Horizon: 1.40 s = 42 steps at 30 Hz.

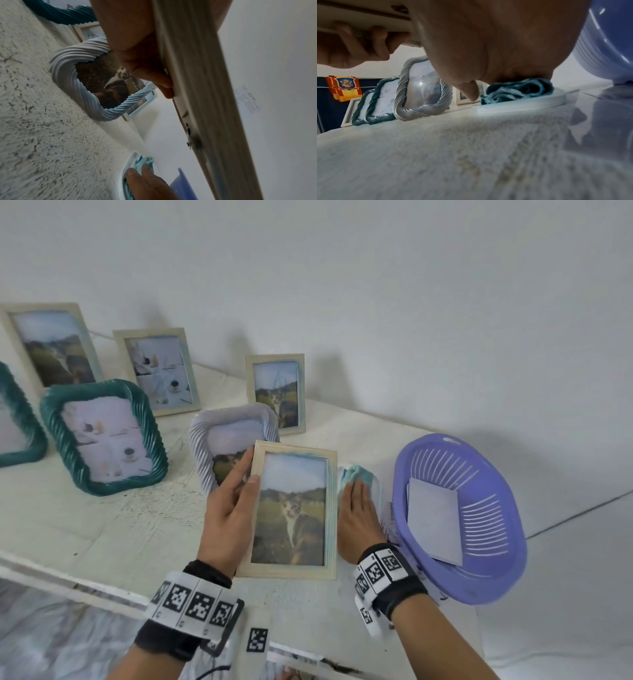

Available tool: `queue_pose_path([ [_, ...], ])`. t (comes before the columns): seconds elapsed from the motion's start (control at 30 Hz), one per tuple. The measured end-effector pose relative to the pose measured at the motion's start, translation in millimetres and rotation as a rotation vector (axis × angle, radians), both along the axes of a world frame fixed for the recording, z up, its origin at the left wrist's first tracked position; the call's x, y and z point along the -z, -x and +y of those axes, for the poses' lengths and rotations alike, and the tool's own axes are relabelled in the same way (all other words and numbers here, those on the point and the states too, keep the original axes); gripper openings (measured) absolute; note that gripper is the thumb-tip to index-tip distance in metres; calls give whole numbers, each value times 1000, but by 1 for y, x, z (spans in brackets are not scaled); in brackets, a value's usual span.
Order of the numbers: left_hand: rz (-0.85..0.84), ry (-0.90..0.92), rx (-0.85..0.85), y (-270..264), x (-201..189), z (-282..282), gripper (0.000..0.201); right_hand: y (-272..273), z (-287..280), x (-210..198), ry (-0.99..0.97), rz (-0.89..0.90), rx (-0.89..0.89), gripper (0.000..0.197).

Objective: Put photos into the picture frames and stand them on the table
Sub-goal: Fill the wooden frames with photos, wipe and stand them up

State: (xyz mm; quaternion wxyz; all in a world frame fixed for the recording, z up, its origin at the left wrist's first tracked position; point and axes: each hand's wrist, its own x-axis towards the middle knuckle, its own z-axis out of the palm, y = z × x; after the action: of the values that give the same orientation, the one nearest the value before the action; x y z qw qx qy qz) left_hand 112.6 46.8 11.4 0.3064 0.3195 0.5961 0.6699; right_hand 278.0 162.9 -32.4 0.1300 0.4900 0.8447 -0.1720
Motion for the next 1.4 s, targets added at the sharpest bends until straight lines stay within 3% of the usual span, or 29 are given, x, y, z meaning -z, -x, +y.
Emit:
queue_pose_path([
  [0.13, -25, -19, 8, -6, -5, 1, 42, -3, -4, -8, 5, 101, -3, 65],
  [0.23, -30, -20, 7, -7, -5, -3, 40, -11, -16, -2, 2, 438, 5, 55],
  [0.33, -29, -18, -10, -7, -5, -5, 35, -22, -37, -20, 292, 932, 284, 31],
  [0.4, -26, -14, -26, -11, -8, -5, 28, -29, -51, -38, 630, 1229, 477, 33],
  [0.47, -31, 19, -39, -16, -9, -4, 23, -35, -61, -46, 822, 1410, 553, 36],
  [0.53, -62, 51, -23, -22, -8, -4, 20, -38, -65, -47, 882, 1534, 595, 27],
  [0.57, -66, 91, 27, -25, -9, -4, 32, -39, -66, -48, 887, 1593, 615, 23],
  [0.63, -9, 230, 219, -31, -12, -3, 82, -43, -68, -54, 895, 1656, 593, 28],
  [0.7, 8, 333, 385, -42, -19, 0, 108, -47, -71, -62, 821, 1607, 470, 30],
  [0.83, -124, 305, 543, -51, -18, 8, 130, -41, -85, -70, 443, 1392, 176, 35],
  [1.03, -376, 323, 587, -51, -16, 11, 101, -35, -84, -65, 182, 1235, 155, 36],
  [1.23, -315, 401, 496, -42, -25, 13, 133, -45, -61, -64, -347, 957, 37, 20],
  [1.33, -270, 420, 467, -41, -28, 13, 127, -49, -55, -73, -535, 699, 29, 16],
  [1.4, -231, 407, 469, -42, -29, 14, 116, -47, -59, -75, -534, 607, 62, 16],
])
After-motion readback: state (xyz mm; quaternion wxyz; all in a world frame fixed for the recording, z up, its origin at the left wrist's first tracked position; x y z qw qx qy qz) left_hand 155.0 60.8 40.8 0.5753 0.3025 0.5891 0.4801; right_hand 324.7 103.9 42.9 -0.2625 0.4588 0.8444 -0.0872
